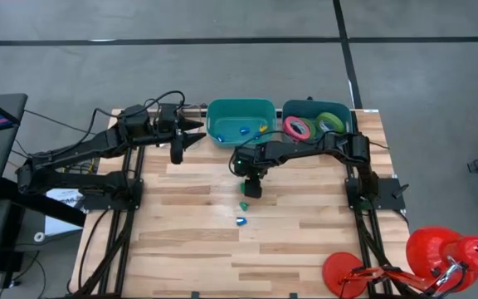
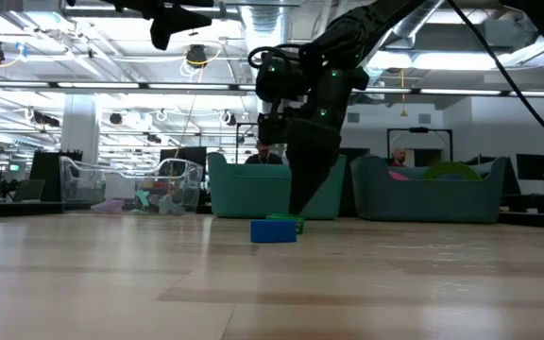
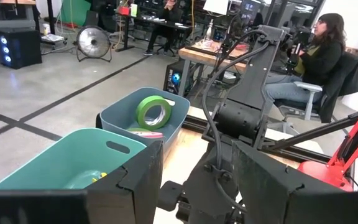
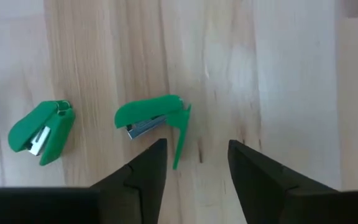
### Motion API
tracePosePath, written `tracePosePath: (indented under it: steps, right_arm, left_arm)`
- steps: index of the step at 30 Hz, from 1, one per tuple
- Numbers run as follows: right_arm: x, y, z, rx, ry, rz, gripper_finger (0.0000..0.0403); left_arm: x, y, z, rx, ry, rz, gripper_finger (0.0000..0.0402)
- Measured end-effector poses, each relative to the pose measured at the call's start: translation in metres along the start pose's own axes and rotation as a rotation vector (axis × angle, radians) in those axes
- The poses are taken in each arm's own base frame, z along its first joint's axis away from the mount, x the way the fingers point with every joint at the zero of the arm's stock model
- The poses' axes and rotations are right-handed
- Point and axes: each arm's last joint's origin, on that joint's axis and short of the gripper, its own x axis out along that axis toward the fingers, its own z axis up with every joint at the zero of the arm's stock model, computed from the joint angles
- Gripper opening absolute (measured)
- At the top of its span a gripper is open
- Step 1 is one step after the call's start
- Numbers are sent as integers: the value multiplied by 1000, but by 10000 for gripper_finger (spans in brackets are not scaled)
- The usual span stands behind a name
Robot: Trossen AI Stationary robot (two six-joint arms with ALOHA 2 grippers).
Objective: Pick and place Stapler, Stapler remover, tape
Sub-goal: Put the green stapler into the green bin
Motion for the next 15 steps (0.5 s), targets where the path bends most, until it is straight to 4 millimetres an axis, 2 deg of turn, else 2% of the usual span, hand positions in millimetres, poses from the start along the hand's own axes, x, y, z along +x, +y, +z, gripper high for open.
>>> tracePosePath:
  steps: [7, 15]
  right_arm:
    - [-3, 6, -2, -11, 17, -1, 167]
    - [-15, 16, -8, -16, 83, 4, 230]
  left_arm:
    - [0, 0, 0, 0, 0, 0, 181]
    - [0, 0, 0, 0, 0, 0, 181]
